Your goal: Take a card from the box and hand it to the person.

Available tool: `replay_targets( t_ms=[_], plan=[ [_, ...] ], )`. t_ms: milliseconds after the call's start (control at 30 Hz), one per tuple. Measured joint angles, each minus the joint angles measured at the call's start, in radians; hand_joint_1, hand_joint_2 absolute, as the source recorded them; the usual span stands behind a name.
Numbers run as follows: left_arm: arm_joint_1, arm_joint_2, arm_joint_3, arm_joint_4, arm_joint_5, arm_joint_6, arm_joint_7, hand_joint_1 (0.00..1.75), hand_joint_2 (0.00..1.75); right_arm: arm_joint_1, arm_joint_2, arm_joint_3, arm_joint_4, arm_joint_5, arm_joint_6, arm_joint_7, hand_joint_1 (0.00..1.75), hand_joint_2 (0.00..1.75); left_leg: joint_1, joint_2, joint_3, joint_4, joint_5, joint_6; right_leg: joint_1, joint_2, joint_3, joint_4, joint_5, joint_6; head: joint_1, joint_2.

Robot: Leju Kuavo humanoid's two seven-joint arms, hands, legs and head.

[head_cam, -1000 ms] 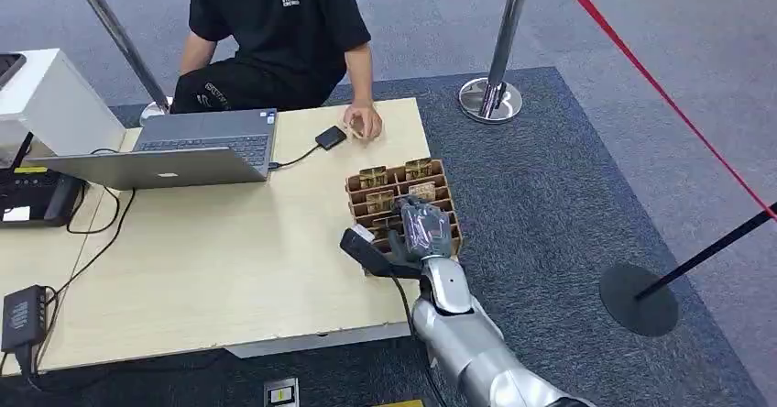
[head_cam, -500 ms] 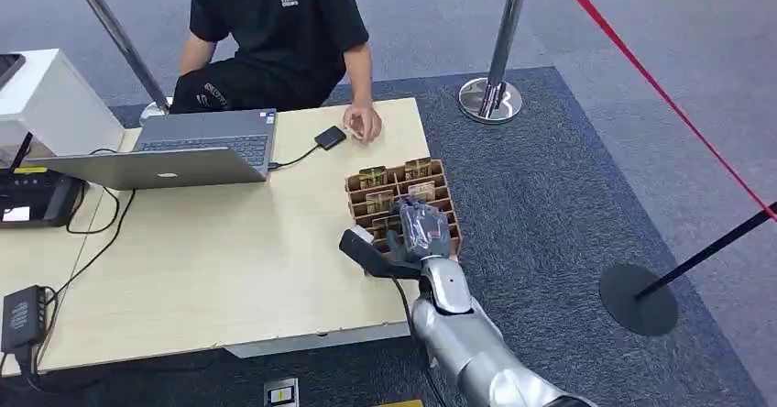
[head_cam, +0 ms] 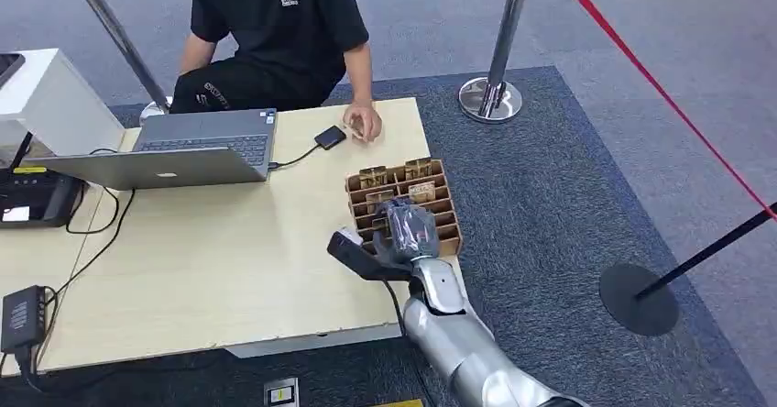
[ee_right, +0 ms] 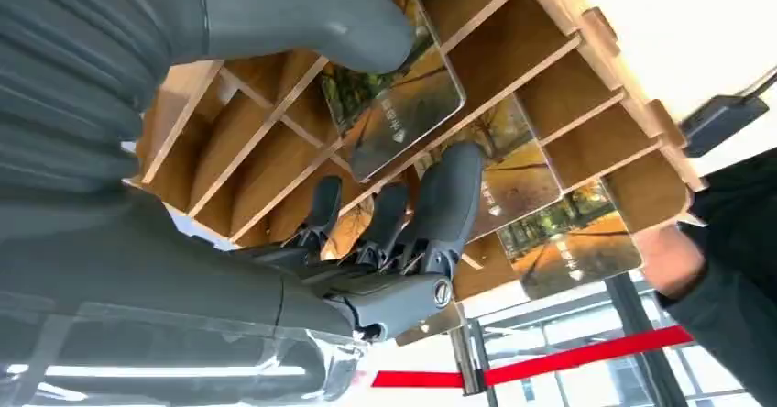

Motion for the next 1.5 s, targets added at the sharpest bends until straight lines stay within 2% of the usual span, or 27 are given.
replay_targets(
  t_ms=[267, 367, 467, 733, 967, 1500],
  plan=[
    [0.000, 0.000, 0.000, 0.000, -0.001, 0.000, 0.000, 0.00, 0.00, 0.004, 0.001, 0.000, 0.000, 0.001, 0.005, 0.005, 0.87, 1.75, 0.000, 0.000, 0.000, 0.000, 0.000, 0.000, 0.000, 0.000, 0.000, 0.000, 0.000, 0.000, 0.000, 0.000],
    [0.000, 0.000, 0.000, 0.000, -0.003, 0.000, 0.000, 0.00, 0.00, 0.003, 0.000, 0.000, 0.000, 0.000, 0.003, 0.009, 0.96, 1.75, 0.000, 0.000, 0.000, 0.000, 0.000, 0.000, 0.000, 0.000, 0.000, 0.000, 0.000, 0.000, 0.000, 0.000],
    [0.000, 0.000, 0.000, 0.000, -0.006, 0.000, 0.001, 0.00, 0.00, 0.003, -0.001, -0.006, 0.000, -0.005, -0.002, 0.016, 0.94, 1.75, 0.000, 0.000, 0.000, 0.000, 0.000, 0.000, 0.000, 0.000, 0.000, 0.000, 0.000, 0.000, 0.000, 0.000],
    [0.000, 0.000, 0.000, 0.000, -0.008, 0.006, 0.006, 0.00, 0.00, 0.000, -0.011, -0.024, -0.011, -0.033, -0.037, 0.012, 0.66, 1.75, 0.000, 0.000, 0.000, 0.000, 0.000, 0.000, 0.000, 0.000, 0.000, 0.000, 0.000, 0.000, 0.000, 0.000],
    [0.000, 0.000, 0.001, 0.000, -0.009, 0.007, 0.006, 0.00, 0.00, -0.010, -0.014, -0.050, -0.030, -0.075, -0.046, -0.020, 0.72, 1.75, 0.000, 0.000, 0.000, 0.000, 0.000, 0.000, 0.000, 0.000, 0.000, 0.000, 0.000, 0.000, 0.000, 0.000],
    [0.000, 0.000, 0.005, 0.000, -0.006, 0.011, 0.009, 0.00, 0.00, -0.010, -0.008, -0.056, -0.034, -0.070, -0.025, -0.029, 0.79, 1.75, 0.000, 0.000, 0.000, 0.000, 0.000, 0.000, 0.000, 0.000, 0.000, 0.000, 0.000, 0.000, 0.000, 0.000]
  ],
)
